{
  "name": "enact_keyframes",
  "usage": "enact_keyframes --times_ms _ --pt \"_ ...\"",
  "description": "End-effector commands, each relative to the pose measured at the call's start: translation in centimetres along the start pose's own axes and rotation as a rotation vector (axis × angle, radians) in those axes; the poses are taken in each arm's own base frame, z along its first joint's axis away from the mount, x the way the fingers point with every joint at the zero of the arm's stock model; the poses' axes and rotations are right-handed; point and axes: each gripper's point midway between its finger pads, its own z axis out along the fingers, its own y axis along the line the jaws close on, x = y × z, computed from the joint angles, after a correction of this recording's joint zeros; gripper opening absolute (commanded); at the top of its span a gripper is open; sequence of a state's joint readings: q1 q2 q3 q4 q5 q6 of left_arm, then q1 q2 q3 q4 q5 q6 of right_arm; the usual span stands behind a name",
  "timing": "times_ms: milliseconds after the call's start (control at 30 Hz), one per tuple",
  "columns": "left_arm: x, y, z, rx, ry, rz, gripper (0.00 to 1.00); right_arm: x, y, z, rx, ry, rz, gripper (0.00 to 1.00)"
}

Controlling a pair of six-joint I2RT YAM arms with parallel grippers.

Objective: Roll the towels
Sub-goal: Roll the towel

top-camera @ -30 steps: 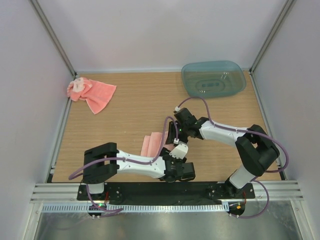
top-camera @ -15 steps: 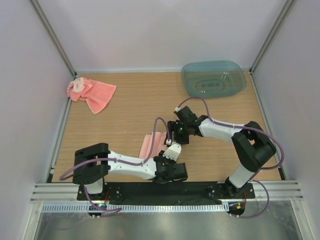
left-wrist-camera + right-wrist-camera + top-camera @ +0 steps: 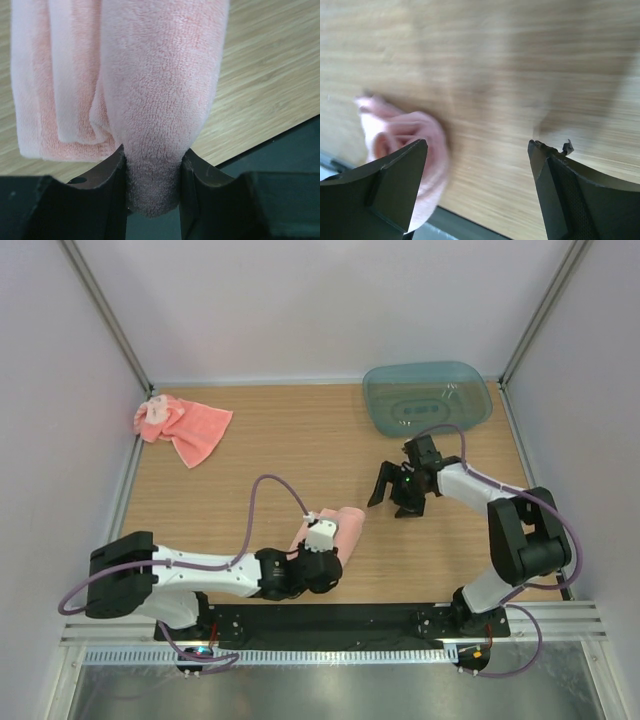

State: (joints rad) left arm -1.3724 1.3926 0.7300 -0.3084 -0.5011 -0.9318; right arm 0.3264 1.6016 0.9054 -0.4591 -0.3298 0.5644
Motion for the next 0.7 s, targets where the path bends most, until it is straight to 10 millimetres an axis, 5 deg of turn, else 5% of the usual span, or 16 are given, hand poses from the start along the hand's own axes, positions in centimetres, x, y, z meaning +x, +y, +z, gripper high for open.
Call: enact_keyframes --times_ms 0,267,667 --pt "0.6 -0.1 -0.4 0.054 0.032 -0.024 0.21 -2.8 -1.9 -2.3 0.094 -0.127 -0.003 0.9" --pt "1.0 -0.4 -0.2 0.135 0.041 -0.129 0.18 -3.2 -1.6 -5.1 0.071 -0.215 0.002 0.92" --pt "0.5 -0.1 -0.1 0.262 0.091 -0.494 0.11 1.7 4.5 -5.8 -0.392 -0.088 -0.08 0.94"
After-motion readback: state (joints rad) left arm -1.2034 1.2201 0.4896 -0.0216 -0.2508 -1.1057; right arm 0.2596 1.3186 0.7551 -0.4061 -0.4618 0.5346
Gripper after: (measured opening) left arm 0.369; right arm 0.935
